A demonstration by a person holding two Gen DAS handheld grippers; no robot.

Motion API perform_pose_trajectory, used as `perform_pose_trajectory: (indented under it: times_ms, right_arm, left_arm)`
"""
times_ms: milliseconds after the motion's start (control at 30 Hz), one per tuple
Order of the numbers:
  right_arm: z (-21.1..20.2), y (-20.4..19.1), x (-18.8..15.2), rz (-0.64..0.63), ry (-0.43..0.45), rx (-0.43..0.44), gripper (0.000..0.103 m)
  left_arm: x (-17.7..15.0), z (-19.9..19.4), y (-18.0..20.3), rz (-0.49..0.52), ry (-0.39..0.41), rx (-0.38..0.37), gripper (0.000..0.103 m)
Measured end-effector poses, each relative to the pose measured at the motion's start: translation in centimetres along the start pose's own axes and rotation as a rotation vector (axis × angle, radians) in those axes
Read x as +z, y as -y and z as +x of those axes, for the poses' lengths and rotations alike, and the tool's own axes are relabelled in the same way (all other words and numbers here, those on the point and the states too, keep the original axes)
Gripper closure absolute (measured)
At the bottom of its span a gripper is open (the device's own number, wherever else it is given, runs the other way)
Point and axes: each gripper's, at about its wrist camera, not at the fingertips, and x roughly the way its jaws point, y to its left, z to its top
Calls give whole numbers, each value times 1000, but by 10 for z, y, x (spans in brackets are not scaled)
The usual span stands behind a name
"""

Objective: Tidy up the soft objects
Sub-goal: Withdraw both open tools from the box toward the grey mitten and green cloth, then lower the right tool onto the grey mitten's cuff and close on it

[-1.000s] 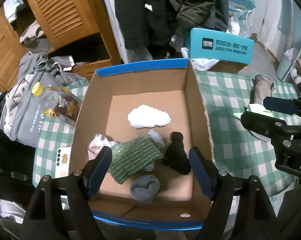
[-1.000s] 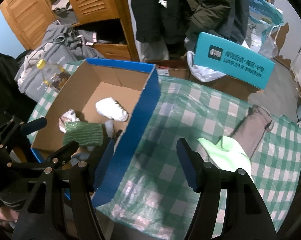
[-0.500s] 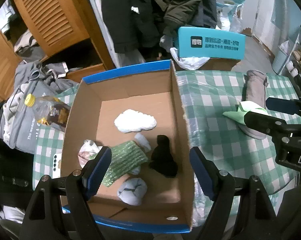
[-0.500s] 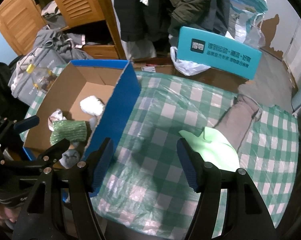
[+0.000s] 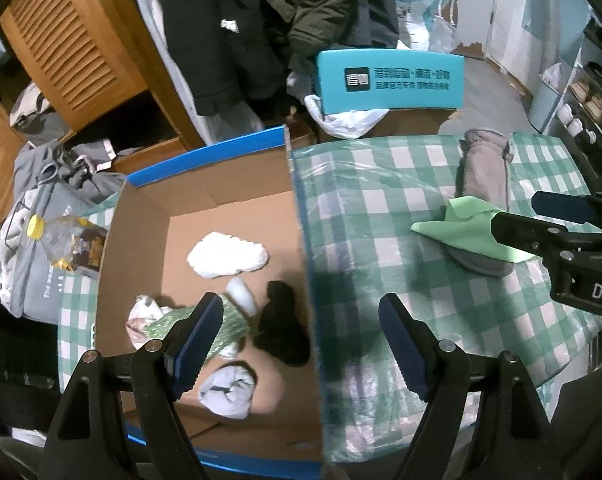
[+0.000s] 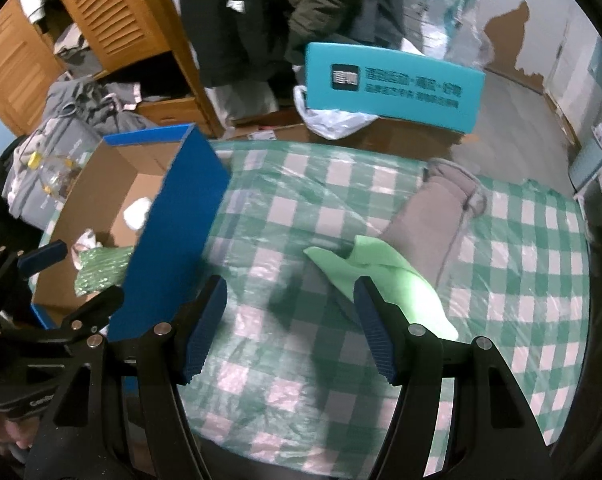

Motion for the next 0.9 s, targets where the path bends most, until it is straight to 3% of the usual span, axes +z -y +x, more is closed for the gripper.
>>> perform_pose_trajectory:
  times_ms: [900]
  right_arm:
    - [41,130,-9,251,-81,-58,37]
  left_arm:
    - [35,54,71,67,-85,-53,21]
